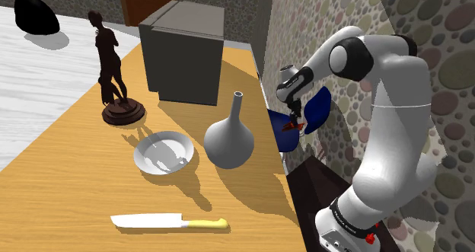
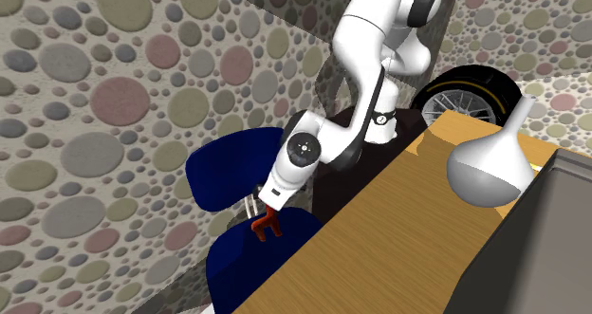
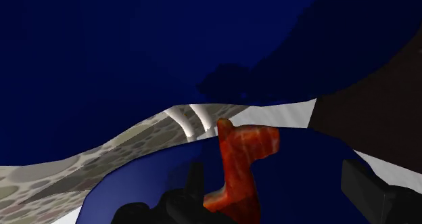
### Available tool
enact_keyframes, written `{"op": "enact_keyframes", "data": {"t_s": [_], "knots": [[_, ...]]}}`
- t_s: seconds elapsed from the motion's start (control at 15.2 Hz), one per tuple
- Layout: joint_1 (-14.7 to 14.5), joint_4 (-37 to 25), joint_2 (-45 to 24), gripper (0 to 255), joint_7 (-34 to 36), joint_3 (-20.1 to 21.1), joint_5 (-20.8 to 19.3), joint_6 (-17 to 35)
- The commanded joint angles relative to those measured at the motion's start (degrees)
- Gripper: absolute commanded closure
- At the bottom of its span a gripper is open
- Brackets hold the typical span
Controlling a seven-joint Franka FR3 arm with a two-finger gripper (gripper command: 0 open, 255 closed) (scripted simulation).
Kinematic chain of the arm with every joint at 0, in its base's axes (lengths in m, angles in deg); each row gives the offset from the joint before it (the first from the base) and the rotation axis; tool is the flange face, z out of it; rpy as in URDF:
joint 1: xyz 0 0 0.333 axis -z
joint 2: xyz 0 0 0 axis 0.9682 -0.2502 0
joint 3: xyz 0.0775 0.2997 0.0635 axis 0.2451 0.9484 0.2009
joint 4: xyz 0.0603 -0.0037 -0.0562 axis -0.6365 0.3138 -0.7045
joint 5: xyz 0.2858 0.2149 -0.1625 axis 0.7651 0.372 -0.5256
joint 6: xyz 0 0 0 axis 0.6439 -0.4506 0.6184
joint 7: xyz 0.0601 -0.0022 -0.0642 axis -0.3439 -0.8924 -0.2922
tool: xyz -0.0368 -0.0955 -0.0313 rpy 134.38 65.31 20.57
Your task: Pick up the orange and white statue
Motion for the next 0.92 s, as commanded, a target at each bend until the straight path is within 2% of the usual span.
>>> {"op": "enact_keyframes", "data": {"t_s": [0.0,0.66,0.73,0.86], "knots": [[0.9,-4.0,-4.6,0,-1.1,-0.3,-0.6,-0.1],[1.7,-6.3,-10.4,0,-0.1,0.1,-0.5,3.1],[1.6,-6.3,-10.4,255,0.0,0.1,-0.5,3.1],[1.6,-6.2,-10.4,255,0.0,0.1,-0.5,3.1]]}}
